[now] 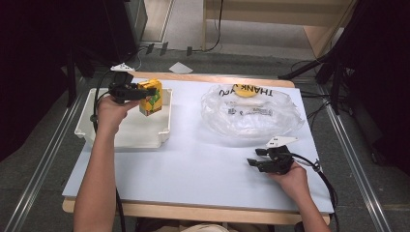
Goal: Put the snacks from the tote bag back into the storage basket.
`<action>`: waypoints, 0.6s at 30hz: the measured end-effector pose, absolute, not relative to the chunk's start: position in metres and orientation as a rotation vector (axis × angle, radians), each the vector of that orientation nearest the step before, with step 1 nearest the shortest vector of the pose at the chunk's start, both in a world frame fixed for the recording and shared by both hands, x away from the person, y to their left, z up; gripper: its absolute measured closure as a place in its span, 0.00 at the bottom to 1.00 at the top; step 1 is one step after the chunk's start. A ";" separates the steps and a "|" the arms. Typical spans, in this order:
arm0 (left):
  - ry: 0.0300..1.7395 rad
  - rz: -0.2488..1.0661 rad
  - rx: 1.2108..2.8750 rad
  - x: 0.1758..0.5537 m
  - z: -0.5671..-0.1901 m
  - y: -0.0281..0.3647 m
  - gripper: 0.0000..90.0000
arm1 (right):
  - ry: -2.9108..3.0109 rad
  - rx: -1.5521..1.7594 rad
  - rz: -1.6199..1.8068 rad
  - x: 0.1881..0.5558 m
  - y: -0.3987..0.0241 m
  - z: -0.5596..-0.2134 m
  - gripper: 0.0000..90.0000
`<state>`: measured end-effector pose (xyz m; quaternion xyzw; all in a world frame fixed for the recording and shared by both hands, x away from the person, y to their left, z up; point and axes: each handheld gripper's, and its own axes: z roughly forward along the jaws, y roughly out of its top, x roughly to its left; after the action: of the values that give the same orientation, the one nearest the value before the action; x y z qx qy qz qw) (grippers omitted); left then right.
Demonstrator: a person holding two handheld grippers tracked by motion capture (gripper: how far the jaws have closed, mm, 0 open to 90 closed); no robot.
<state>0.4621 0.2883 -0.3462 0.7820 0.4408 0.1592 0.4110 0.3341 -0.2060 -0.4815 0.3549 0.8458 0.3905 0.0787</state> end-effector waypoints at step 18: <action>1.172 0.427 1.958 0.477 -0.384 0.276 0.58 | 2.531 1.058 1.168 0.334 -0.206 -0.482 0.49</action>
<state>0.4770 0.2758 -0.3836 0.7734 0.4632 0.1688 0.3985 0.3340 -0.2060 -0.4816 0.3538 0.8462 0.3904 0.0801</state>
